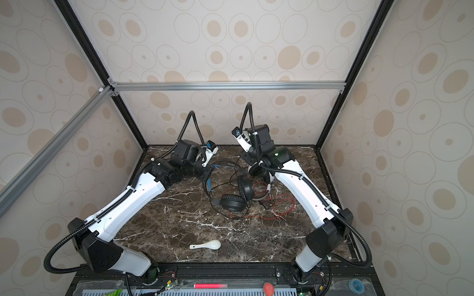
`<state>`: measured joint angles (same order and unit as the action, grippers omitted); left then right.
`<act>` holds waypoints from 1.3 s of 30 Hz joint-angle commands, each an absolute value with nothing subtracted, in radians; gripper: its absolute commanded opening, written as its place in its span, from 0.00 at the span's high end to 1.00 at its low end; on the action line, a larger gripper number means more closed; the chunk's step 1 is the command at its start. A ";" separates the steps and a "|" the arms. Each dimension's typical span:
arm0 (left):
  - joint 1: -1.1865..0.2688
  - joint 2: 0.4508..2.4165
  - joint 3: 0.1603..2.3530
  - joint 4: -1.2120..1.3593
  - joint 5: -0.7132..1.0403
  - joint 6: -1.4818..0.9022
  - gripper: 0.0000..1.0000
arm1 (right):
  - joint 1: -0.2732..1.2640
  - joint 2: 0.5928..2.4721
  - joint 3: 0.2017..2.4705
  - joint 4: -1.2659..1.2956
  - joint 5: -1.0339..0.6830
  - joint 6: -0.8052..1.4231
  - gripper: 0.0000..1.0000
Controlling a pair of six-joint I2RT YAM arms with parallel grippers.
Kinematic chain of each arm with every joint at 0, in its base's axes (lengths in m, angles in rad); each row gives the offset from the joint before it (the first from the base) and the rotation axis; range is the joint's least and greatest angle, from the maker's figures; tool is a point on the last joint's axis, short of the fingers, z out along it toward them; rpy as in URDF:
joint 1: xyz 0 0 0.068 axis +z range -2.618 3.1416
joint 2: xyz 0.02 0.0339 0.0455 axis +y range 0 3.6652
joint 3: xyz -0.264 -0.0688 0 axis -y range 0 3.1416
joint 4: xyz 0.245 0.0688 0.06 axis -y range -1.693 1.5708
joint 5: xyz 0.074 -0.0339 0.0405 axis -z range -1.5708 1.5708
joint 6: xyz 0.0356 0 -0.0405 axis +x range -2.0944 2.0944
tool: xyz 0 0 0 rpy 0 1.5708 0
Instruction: Wrap the headphones
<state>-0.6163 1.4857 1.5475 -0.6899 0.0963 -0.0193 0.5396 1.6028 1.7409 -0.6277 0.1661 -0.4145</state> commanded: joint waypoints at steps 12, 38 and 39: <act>-0.624 1.439 1.782 -0.675 0.156 -0.218 1.00 | 0.178 1.350 1.268 -0.031 -0.417 0.010 0.30; -0.612 1.639 2.294 -0.817 0.140 -0.391 1.00 | 0.178 1.523 1.112 0.416 -0.737 0.051 0.00; -0.612 1.634 2.286 -0.810 0.138 -0.393 1.00 | 0.193 1.544 1.132 0.394 -0.736 0.016 0.00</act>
